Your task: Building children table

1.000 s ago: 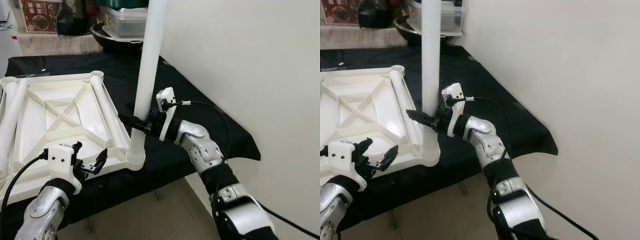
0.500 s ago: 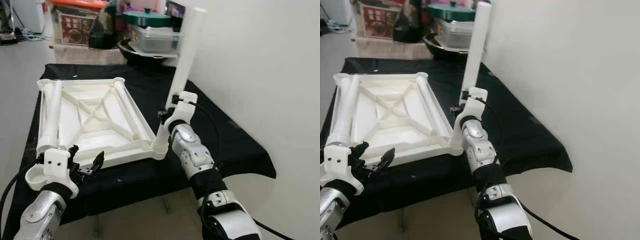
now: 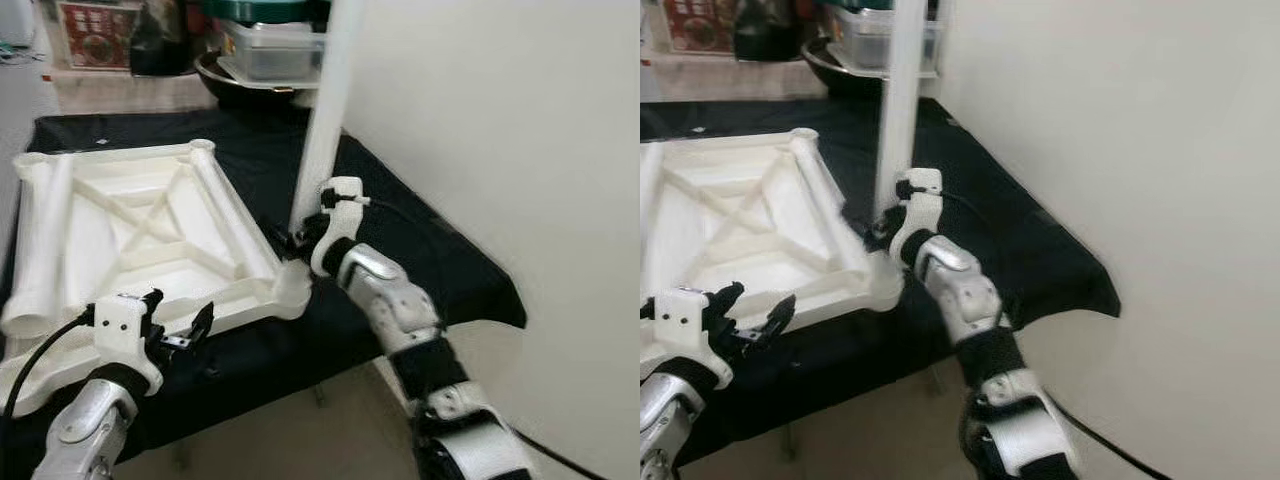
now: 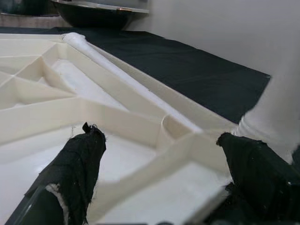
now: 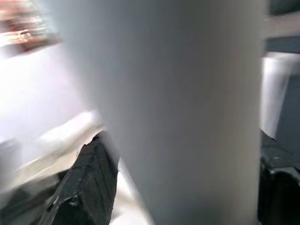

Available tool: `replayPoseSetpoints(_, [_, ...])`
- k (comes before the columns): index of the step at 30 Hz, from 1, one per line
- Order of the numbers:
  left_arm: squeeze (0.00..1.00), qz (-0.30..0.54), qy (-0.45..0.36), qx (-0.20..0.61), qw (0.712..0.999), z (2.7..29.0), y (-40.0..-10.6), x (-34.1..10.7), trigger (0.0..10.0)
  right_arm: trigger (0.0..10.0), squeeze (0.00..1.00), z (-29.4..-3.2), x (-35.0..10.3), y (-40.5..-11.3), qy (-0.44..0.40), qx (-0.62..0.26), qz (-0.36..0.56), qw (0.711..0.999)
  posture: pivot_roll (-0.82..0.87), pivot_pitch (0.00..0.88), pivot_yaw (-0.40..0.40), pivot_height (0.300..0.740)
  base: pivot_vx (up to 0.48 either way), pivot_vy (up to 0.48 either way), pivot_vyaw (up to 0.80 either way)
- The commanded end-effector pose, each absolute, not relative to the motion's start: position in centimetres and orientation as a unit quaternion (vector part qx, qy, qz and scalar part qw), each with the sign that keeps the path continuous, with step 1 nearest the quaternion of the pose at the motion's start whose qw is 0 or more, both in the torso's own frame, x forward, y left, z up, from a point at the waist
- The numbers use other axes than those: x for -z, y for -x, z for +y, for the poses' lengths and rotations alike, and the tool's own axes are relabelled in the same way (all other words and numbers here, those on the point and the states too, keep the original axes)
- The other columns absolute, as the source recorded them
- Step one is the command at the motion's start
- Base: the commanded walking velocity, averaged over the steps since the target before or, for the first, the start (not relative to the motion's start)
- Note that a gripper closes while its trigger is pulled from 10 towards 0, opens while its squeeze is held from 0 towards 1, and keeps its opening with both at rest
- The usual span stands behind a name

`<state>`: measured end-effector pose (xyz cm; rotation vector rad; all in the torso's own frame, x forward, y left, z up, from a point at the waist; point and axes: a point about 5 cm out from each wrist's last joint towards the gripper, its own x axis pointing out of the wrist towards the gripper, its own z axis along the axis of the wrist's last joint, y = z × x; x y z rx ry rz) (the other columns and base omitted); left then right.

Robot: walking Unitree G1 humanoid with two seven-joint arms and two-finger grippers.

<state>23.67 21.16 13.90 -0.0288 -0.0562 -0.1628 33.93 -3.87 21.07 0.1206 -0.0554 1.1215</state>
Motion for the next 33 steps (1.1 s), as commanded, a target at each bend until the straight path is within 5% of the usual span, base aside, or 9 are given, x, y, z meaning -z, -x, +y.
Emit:
replayPoseSetpoints(1, [0.0,-0.028,0.017,0.089,0.996,20.9,-23.8,-13.8,10.0,10.0,0.0,-2.9,-21.0,-32.8,-0.037,-0.598,-0.033,0.8,0.2,0.0,-0.159,0.74,0.0,0.0,0.0])
replayPoseSetpoints(3, [0.0,-0.029,0.017,0.089,0.995,20.9,-23.8,-13.9,10.0,10.0,0.0,-2.8,-19.0,-32.6,0.007,-0.617,-0.009,0.787,0.2,0.0,-0.161,0.74,0.0,0.0,0.0])
replayPoseSetpoints(9, [0.0,-0.029,0.017,0.086,0.996,20.7,-23.8,-13.9,10.0,0.0,0.0,-2.0,-15.5,-33.8,-0.01,-0.547,0.047,0.836,0.21,0.0,-0.166,0.74,0.0,0.0,0.0])
replayPoseSetpoints(22, [0.0,-0.03,0.018,0.088,0.996,20.8,-23.6,-13.9,10.0,0.0,0.0,-9.2,-12.9,-36.4,-0.06,-0.008,0.114,0.992,0.2,0.0,-0.153,0.74,0.0,0.0,0.0])
replayPoseSetpoints(23, [0.0,-0.029,0.018,0.088,0.995,20.9,-23.6,-13.9,10.0,7.6,0.0,-7.4,-13.2,-35.6,-0.064,-0.058,0.11,0.99,0.19,0.0,-0.148,0.74,0.0,0.0,0.0])
replayPoseSetpoints(25, [0.0,-0.029,0.018,0.089,0.995,20.9,-23.7,-13.9,10.0,10.0,0.0,-5.0,-14.2,-34.9,-0.071,-0.135,0.095,0.984,0.19,0.0,-0.145,0.74,0.0,0.0,0.0])
replayPoseSetpoints(28, [0.0,-0.028,0.017,0.09,0.995,20.9,-23.8,-13.9,10.0,10.0,0.26,-3.8,-15.9,-34.8,-0.086,-0.201,0.044,0.975,0.19,0.0,-0.141,0.74,0.0,0.0,0.0])
replayPoseSetpoints(29, [0.0,-0.028,0.017,0.091,0.995,20.9,-23.9,-13.9,10.0,10.0,1.0,-3.4,-16.5,-35.0,-0.098,-0.24,0.029,0.965,0.19,0.0,-0.147,0.74,0.0,0.0,0.0])
replayPoseSetpoints(33, [0.0,-0.029,0.017,0.091,0.995,20.9,-24.0,-13.9,10.0,10.0,1.0,-2.2,-18.4,-34.8,-0.127,-0.38,0.012,0.916,0.19,0.0,-0.151,0.74,0.0,0.0,0.0])
